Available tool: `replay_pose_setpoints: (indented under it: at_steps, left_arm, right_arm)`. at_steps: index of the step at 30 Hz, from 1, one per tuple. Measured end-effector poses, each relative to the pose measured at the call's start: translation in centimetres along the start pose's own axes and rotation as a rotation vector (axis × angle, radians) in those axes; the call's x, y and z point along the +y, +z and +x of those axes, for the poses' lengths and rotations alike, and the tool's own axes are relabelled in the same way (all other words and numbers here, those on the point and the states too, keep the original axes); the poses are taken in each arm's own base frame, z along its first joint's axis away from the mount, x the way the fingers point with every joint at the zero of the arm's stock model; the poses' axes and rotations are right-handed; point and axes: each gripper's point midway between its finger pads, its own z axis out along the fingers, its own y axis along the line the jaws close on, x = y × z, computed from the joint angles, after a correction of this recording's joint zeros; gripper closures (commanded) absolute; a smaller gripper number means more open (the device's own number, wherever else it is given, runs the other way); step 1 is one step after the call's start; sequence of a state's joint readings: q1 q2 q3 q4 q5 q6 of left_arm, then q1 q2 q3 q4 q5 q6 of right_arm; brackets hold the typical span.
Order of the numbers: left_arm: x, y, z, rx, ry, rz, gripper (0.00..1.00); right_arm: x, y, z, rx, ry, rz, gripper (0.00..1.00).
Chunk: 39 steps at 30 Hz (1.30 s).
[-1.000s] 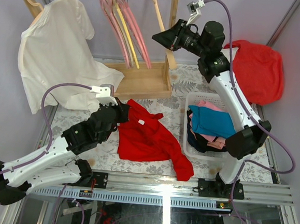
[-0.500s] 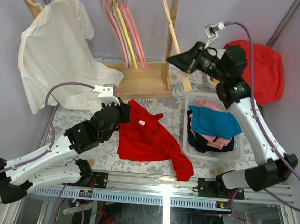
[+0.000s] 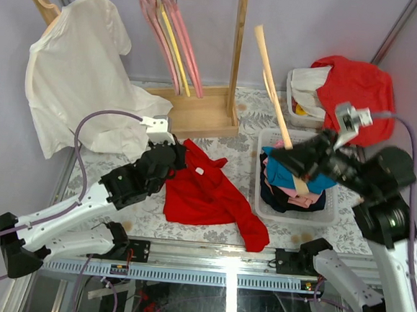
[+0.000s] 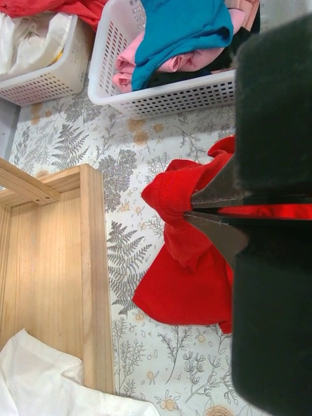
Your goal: Place the t-shirt on the hanger
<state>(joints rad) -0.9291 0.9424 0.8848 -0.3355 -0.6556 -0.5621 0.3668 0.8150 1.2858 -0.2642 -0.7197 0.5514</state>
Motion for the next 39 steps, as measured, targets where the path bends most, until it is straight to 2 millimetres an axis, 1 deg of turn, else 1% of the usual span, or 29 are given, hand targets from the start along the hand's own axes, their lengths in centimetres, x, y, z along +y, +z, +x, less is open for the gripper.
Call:
replay_pose_setpoints:
  at_steps: [3, 5, 8, 9, 12, 17, 21, 23, 27, 32, 35, 39]
  left_arm:
    - [0.0, 0.5, 0.4, 0.008, 0.022, -0.011, 1.00]
    - [-0.1, 0.8, 0.6, 0.013, 0.035, -0.019, 1.00]
    - [-0.2, 1.2, 0.6, 0.015, 0.047, -0.031, 1.00]
    - [-0.2, 1.3, 0.6, 0.015, 0.050, -0.036, 1.00]
    - [-0.1, 1.8, 0.4, 0.012, 0.055, -0.049, 1.00]
    - [0.0, 2.3, 0.0, 0.002, 0.057, -0.059, 1.00]
    - [0.0, 2.4, -0.3, -0.006, 0.053, -0.058, 1.00]
    - [-0.1, 2.5, -0.3, -0.009, 0.054, -0.058, 1.00]
    - [-0.3, 2.8, -0.3, -0.009, 0.058, -0.055, 1.00]
    - [-0.7, 3.5, -0.4, -0.011, 0.060, -0.053, 1.00]
    - [-1.2, 4.2, -0.6, -0.017, 0.055, -0.046, 1.00]
    - [-1.3, 5.3, -0.6, -0.014, 0.054, -0.049, 1.00]
  right_arm:
    - [2.4, -3.3, 2.7, 0.042, -0.002, -0.024, 1.00]
    - [3.9, -5.4, 5.1, 0.080, 0.013, -0.057, 1.00]
    - [5.1, -7.5, 9.0, 0.148, 0.083, -0.108, 1.00]
    - [5.3, -7.9, 10.2, 0.172, 0.117, -0.122, 1.00]
    - [5.5, -8.8, 13.0, 0.226, 0.209, -0.156, 1.00]
    - [5.9, -10.1, 16.2, 0.271, 0.290, -0.196, 1.00]
    - [5.1, -10.5, 18.7, 0.294, 0.345, -0.197, 1.00]
    - [4.5, -10.4, 19.7, 0.310, 0.386, -0.190, 1.00]
    - [3.7, -10.0, 20.6, 0.326, 0.433, -0.179, 1.00]
    - [3.9, -9.7, 20.3, 0.319, 0.450, -0.201, 1.00]
    - [4.6, -9.9, 20.1, 0.342, 0.512, -0.222, 1.00]
    - [4.9, -9.8, 20.0, 0.361, 0.544, -0.235, 1.00]
